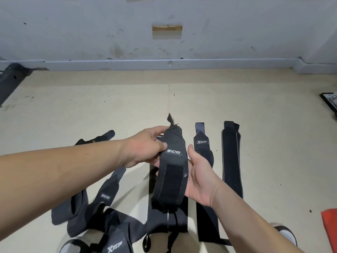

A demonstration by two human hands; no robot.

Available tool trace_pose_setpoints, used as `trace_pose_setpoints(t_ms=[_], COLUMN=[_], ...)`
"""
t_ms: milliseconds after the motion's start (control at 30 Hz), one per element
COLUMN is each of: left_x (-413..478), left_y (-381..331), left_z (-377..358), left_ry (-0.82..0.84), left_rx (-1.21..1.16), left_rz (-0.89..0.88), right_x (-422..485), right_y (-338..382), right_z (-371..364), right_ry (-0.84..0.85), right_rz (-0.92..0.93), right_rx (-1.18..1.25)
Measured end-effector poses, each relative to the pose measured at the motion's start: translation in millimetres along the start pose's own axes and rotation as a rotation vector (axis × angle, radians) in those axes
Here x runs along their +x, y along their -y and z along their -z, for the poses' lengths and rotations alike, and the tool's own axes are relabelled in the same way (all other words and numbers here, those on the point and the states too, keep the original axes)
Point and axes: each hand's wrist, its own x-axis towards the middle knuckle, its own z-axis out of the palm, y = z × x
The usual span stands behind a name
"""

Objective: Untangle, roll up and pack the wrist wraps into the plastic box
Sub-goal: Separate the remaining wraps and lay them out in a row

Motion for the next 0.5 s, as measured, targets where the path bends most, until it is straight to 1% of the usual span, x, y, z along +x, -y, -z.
trace_pose_setpoints(t_ms=[100, 167, 233, 300, 400, 500], left_x=[-3.5, -8.8, -16.5, -20.6, -20.0, -21.1], left_y=[10.4, 24.6, 37.6, 49.0, 59.7, 63.3], left_z=[0.8, 4.0, 7.6, 12.5, 21.2, 24.2], left_ry=[-0.032, -0.051, -0.027, -0.022, -0.035, -0.015], left_rx=[0.069, 0.195, 0.274, 0.273, 0.157, 0.132], left_rz=[0.060, 0.160, 0.293, 0.343, 0.317, 0.303], right_x=[0.8, 6.6, 11.5, 15.0, 19.7, 21.7], right_y=[-11.5, -26.4, -39.3, -45.9, -48.7, -51.5], right_z=[0.4, 1.6, -2.5, -7.9, -12.4, -13.9], right_ry=[-0.002, -0.015, -0.026, -0.062, -0.111, -0.124], right_rz=[-0.093, -0.187, -0.253, -0.234, -0.181, -0.151], right_rx=[-0.070, -0.094, -0.128, -0.165, -0.150, -0.104])
